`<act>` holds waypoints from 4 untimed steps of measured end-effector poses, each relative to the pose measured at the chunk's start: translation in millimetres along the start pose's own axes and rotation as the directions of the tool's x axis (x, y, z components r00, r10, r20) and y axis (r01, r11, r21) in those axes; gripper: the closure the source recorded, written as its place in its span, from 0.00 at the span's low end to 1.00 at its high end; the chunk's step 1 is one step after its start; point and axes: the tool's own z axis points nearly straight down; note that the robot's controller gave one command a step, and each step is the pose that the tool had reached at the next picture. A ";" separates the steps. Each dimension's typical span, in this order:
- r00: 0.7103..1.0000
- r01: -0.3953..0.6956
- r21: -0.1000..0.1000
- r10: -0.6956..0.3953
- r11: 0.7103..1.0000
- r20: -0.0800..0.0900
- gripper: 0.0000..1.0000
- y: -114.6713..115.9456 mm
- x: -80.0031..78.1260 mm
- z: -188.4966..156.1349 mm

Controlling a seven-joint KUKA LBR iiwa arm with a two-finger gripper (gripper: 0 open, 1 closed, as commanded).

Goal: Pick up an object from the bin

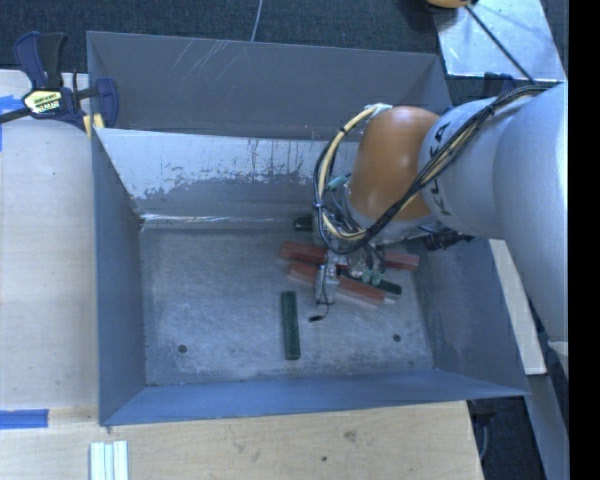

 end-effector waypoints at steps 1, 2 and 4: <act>0.998 0.059 0.001 -0.059 0.998 0.005 0.00 -23.9 38.6 -37.9; 0.973 -0.231 0.001 0.231 0.973 0.003 0.00 -3.4 25.7 -28.9; 1.000 -0.004 0.001 0.004 1.000 0.019 1.00 4.3 32.6 -29.7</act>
Offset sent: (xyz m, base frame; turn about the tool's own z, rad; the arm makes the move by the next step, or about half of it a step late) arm -0.0195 0.0117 0.0243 0.3070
